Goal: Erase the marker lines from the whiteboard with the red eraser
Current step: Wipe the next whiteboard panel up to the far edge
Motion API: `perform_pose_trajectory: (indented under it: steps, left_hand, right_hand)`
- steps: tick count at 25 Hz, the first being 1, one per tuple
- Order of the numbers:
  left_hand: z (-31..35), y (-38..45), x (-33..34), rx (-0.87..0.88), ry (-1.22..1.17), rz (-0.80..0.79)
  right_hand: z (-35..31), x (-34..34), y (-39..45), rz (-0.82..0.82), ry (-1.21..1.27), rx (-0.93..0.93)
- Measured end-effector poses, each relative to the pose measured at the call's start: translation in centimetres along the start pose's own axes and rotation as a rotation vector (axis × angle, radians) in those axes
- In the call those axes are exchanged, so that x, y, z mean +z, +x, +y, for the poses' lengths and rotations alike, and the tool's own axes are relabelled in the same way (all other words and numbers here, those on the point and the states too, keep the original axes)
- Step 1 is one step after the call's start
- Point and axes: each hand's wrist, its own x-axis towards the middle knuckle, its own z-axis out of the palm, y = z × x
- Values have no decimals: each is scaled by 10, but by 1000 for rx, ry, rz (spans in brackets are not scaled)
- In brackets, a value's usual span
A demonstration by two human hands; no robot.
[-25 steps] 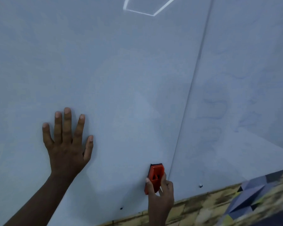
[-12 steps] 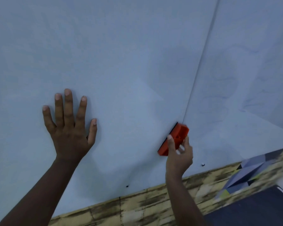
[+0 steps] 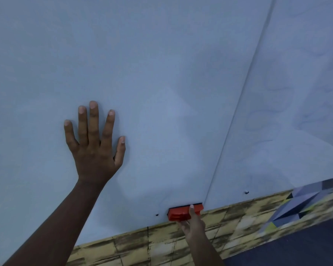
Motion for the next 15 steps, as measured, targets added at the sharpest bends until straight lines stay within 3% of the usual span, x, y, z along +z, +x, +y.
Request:
perform_pose_trajectory:
  steps: [4, 9, 11, 15]
  left_hand:
    - [-1, -2, 1, -8, 0, -5]
    - [-1, -3, 1, -6, -2, 11]
    - [0, -3, 1, -11, -5, 9]
    - [1, -3, 2, -15, -19, 0]
  right_hand:
    - [-42, 21, -43, -98, 84, -10]
    - [-94, 48, -96, -187, 2, -179]
    - [-76, 52, -100, -217, -9, -206]
    - [-13, 48, -78, -127, -36, -194]
